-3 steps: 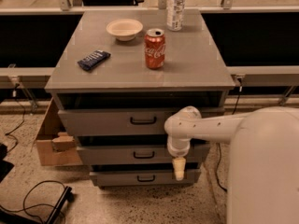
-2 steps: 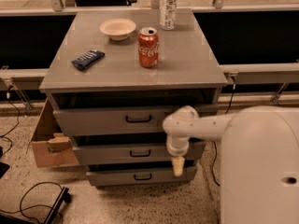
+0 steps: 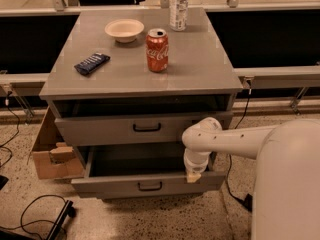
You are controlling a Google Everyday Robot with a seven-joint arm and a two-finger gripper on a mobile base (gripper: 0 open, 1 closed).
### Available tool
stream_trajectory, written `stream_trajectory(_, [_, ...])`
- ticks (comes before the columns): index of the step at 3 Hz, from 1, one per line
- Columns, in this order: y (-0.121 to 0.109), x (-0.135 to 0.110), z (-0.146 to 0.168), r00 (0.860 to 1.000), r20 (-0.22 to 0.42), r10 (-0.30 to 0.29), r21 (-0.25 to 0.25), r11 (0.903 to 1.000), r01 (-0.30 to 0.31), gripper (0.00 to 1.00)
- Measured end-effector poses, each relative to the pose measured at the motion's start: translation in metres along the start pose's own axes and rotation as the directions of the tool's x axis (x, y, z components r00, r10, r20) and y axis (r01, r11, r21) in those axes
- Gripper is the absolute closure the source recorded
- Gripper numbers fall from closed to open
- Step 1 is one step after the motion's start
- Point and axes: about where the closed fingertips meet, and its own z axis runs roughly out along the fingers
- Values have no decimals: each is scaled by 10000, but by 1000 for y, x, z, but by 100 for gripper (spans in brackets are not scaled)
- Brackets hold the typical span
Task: Open middle drawer
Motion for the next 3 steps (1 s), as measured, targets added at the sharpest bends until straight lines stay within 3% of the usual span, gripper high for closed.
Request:
stream_trajectory(1, [0, 0, 0, 10000, 0, 0, 0, 10000, 0, 95])
stream_trajectory(2, [0, 0, 0, 10000, 0, -1, -5, 10000, 1, 0])
stream_trajectory(3, [5, -1, 3, 10000, 35, 15, -67, 10000, -14, 0])
